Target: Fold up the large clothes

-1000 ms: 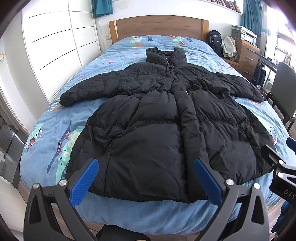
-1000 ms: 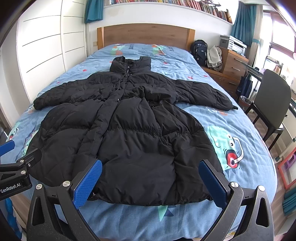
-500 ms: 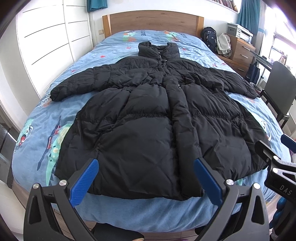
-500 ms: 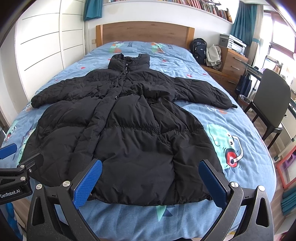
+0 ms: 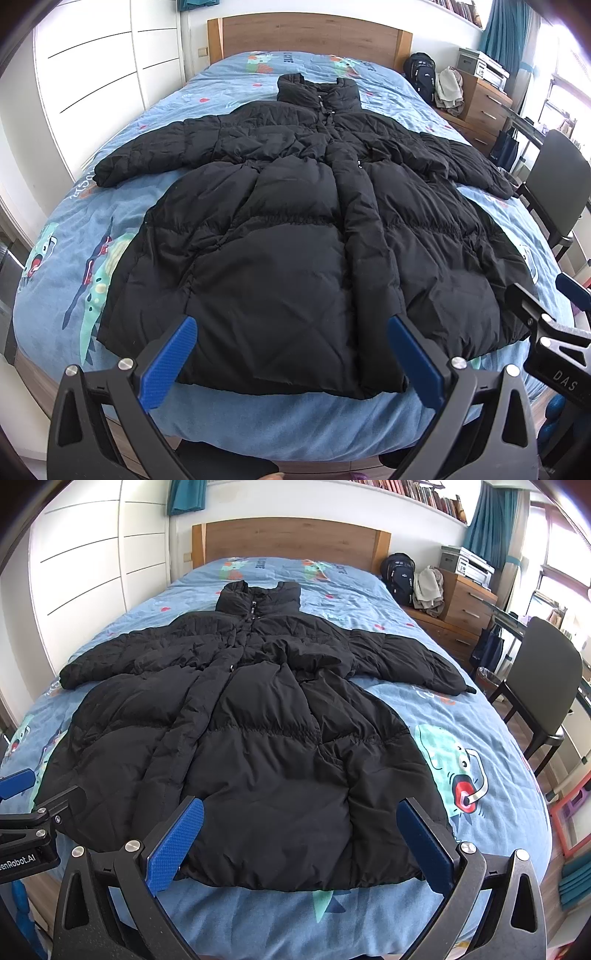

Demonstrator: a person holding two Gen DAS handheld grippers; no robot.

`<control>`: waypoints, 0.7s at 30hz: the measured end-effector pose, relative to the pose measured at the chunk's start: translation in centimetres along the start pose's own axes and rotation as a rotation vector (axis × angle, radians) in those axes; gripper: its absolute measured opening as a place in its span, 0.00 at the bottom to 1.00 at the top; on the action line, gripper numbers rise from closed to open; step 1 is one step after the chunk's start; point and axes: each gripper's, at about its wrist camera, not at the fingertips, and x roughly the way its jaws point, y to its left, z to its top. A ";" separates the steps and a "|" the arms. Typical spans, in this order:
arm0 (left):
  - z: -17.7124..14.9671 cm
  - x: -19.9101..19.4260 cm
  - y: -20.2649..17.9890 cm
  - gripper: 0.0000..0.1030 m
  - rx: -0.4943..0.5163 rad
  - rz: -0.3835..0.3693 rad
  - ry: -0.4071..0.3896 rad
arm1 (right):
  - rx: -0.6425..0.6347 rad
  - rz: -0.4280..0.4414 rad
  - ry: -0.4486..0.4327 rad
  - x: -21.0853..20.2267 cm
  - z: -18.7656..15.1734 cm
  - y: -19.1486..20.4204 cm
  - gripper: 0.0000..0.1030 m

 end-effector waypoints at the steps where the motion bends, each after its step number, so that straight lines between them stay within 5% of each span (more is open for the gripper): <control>1: 0.0 0.0 0.0 1.00 0.001 0.001 -0.002 | 0.000 -0.001 0.001 0.1 0.0 0.0 0.99; 14: 0.6 1.4 1.4 1.00 0.007 0.013 0.015 | -0.009 -0.003 0.007 1.1 0.6 -0.3 0.99; 21: 3.9 4.2 5.3 1.00 -0.043 -0.007 0.068 | 0.015 -0.028 -0.005 3.0 3.3 -2.1 0.99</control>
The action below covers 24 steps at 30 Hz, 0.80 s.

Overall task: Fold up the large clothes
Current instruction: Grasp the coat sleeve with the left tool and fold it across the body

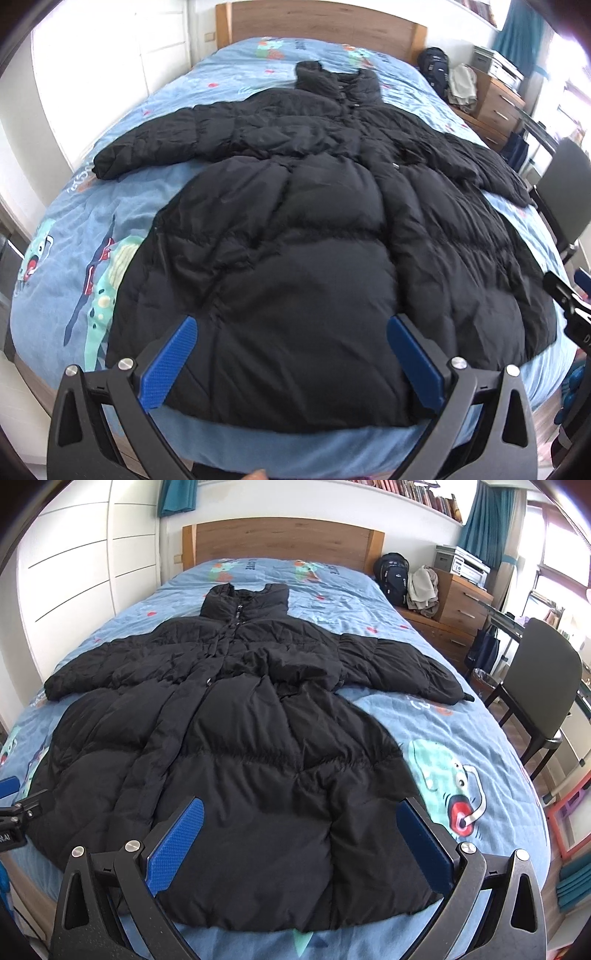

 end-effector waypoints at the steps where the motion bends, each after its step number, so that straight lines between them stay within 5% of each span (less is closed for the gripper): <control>1: 0.7 0.4 0.6 1.00 -0.012 -0.003 0.004 | 0.005 -0.004 -0.003 0.4 0.6 -0.3 0.99; 9: 9.8 7.4 10.4 1.00 -0.256 -0.094 0.043 | 0.038 -0.014 -0.044 5.3 6.8 -2.0 0.99; 19: 19.4 15.4 22.5 1.00 -0.521 0.030 0.021 | 0.108 0.041 -0.055 11.5 16.1 -1.1 0.99; 24: 21.4 18.2 29.3 1.00 -0.729 -0.003 0.025 | 0.075 0.013 0.020 13.0 19.4 0.1 0.99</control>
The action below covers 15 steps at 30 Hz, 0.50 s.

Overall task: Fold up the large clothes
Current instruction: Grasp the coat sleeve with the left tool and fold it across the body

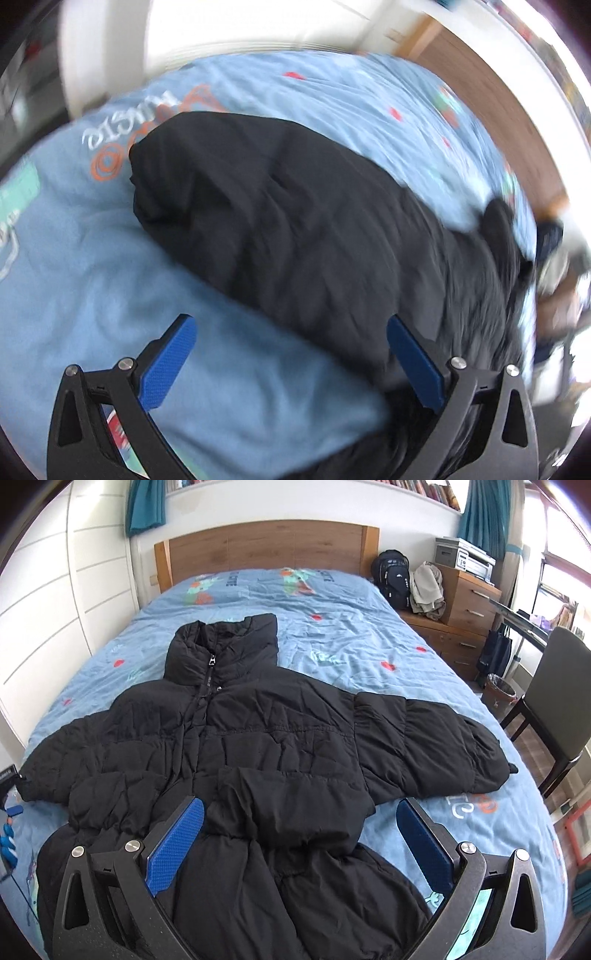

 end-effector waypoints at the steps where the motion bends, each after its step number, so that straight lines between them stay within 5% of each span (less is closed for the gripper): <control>1: 1.0 0.6 0.8 0.99 -0.040 -0.008 0.002 | -0.003 -0.010 0.008 0.1 0.3 0.1 0.99; 9: 5.1 4.9 5.9 0.95 -0.339 -0.121 0.038 | 0.000 -0.081 0.081 0.6 3.6 0.6 0.99; 11: 5.2 5.5 6.9 0.86 -0.407 -0.158 0.045 | -0.006 -0.087 0.083 0.4 4.6 0.8 0.99; 15: 5.4 5.9 8.3 0.45 -0.510 -0.240 0.049 | -0.007 -0.091 0.077 -0.5 6.3 1.2 0.99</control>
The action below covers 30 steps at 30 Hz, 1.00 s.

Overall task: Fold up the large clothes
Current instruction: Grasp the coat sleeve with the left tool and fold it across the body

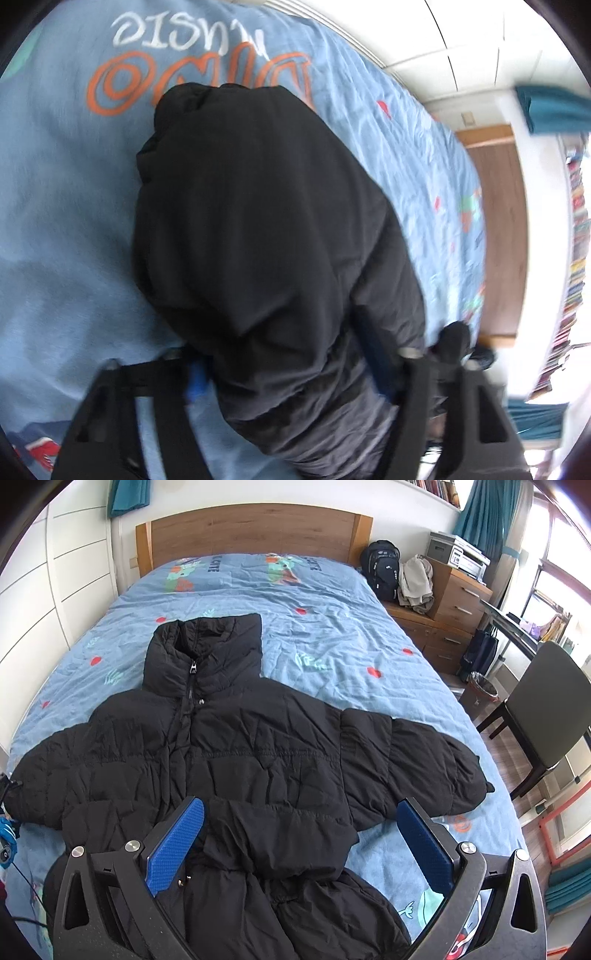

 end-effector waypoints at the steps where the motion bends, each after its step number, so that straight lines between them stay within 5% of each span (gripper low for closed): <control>1: 0.1 -0.1 0.0 0.34 -0.012 -0.016 0.002 | -0.003 -0.002 -0.003 -0.2 0.3 0.0 0.99; 6: -0.5 -1.0 -2.2 0.15 0.017 -0.032 -0.005 | -0.021 -0.013 -0.015 -1.6 1.6 -0.2 0.99; 16: -5.0 -4.4 -11.6 0.11 0.253 -0.120 0.014 | 0.007 -0.024 -0.043 -3.9 2.9 -2.8 0.99; 24: -14.8 -4.5 -20.2 0.11 0.476 -0.242 0.156 | 0.041 -0.055 -0.063 -5.9 2.7 -6.1 0.99; 30: -23.2 -2.7 -23.3 0.11 0.631 -0.240 0.265 | 0.065 -0.078 -0.066 -6.4 2.2 -8.3 0.99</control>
